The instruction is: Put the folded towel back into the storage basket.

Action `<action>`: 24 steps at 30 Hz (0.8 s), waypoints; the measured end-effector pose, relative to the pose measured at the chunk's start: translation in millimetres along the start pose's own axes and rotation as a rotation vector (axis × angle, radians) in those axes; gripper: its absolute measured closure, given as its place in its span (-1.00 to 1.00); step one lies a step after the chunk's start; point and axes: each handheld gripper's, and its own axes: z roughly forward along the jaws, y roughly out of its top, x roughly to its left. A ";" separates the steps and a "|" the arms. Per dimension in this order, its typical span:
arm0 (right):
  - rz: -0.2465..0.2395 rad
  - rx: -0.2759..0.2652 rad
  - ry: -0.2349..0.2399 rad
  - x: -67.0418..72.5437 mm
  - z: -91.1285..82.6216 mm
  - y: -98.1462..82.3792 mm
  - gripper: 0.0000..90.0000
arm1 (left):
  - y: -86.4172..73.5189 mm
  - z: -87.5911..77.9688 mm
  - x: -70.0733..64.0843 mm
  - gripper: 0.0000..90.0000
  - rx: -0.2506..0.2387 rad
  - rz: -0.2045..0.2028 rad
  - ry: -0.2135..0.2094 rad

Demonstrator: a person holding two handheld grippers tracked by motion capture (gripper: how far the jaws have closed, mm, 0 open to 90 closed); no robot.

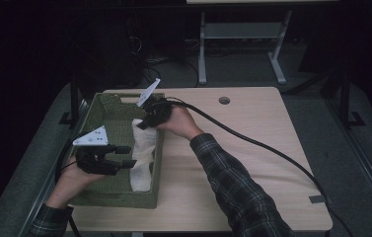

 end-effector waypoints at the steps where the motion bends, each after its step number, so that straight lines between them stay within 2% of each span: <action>1: 0.000 0.001 -0.003 -1.4 0.0 0.3 0.82 | 0.2 0.2 0.5 -0.02 -0.003 0.000 0.001; 7: 0.019 -0.013 -0.030 -14.4 -5.2 1.8 0.82 | 2.1 3.4 2.7 -0.07 -0.012 -0.003 0.000; 10: 0.021 -0.003 -0.047 -25.4 -9.2 6.2 0.82 | 5.1 7.0 2.6 -0.08 -0.015 0.004 -0.011; 12: 0.013 0.010 -0.062 -28.7 -7.3 7.8 0.82 | 6.5 8.7 2.5 -0.08 -0.014 0.008 -0.012; 17: 0.033 0.024 -0.065 -39.1 -0.3 3.4 0.81 | 8.9 13.1 2.6 -0.10 -0.012 0.013 -0.023; 24: 0.052 0.008 -0.104 -50.8 6.5 -1.3 0.75 | 10.0 14.8 2.8 -0.11 -0.019 0.010 -0.027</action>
